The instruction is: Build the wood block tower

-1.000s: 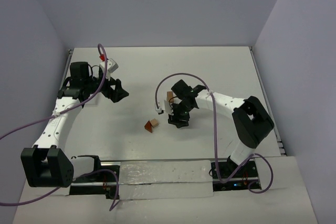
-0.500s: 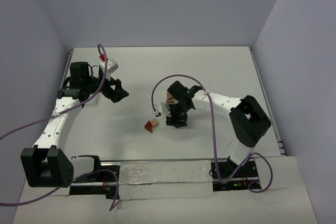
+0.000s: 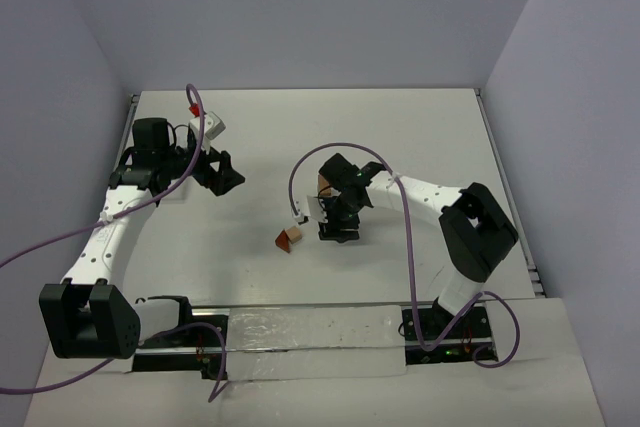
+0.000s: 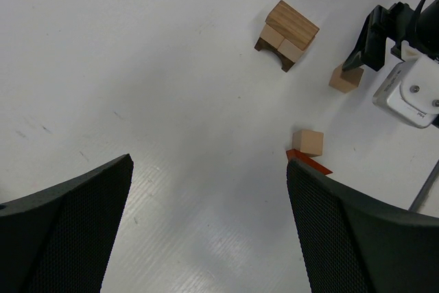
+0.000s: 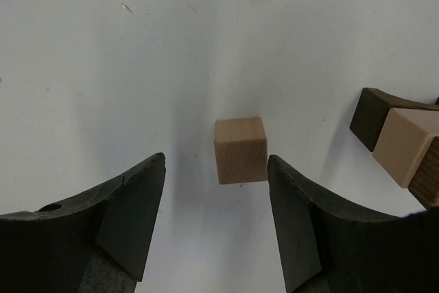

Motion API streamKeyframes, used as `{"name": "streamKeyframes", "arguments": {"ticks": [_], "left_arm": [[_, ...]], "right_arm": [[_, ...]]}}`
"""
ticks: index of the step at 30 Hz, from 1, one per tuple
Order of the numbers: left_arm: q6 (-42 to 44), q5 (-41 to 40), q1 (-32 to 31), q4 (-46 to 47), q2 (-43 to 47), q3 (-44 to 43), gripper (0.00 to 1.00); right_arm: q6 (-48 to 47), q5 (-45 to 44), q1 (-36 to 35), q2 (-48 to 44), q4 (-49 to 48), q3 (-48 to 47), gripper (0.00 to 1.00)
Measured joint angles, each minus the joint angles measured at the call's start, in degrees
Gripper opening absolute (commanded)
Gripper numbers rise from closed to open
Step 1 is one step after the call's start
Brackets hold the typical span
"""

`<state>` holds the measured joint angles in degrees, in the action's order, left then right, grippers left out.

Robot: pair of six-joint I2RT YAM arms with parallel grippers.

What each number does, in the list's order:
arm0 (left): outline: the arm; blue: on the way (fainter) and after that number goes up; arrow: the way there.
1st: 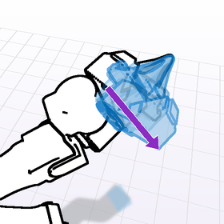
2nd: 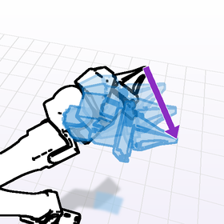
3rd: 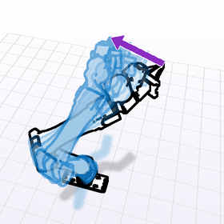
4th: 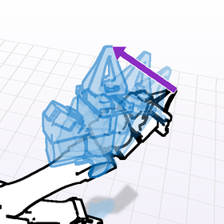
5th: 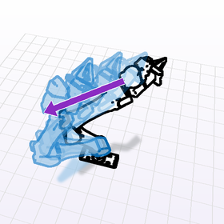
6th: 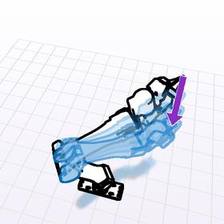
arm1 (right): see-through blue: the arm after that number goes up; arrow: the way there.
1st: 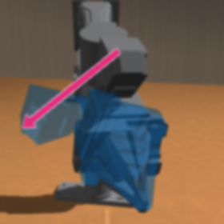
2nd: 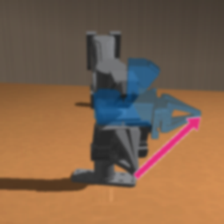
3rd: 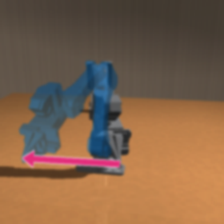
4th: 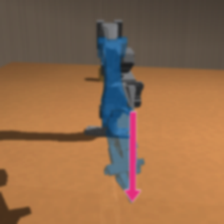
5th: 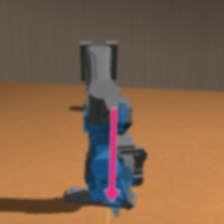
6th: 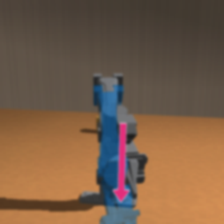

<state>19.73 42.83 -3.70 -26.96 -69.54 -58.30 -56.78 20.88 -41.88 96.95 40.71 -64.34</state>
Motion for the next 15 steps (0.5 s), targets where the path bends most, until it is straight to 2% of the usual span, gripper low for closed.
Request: {"name": "streamKeyframes", "arguments": {"ticks": [8,15], "left_arm": [[0.0,-0.2,0.0,0.0,0.0,0.0,0.99],[0.0,-0.2,0.0,0.0,0.0,0.0,0.99]], "right_arm": [[-1.3,-0.6,0.7,0.0,0.4,-1.6,0.68],[-1.7,-0.7,1.1,2.0,0.1,-2.5,0.62]]}}
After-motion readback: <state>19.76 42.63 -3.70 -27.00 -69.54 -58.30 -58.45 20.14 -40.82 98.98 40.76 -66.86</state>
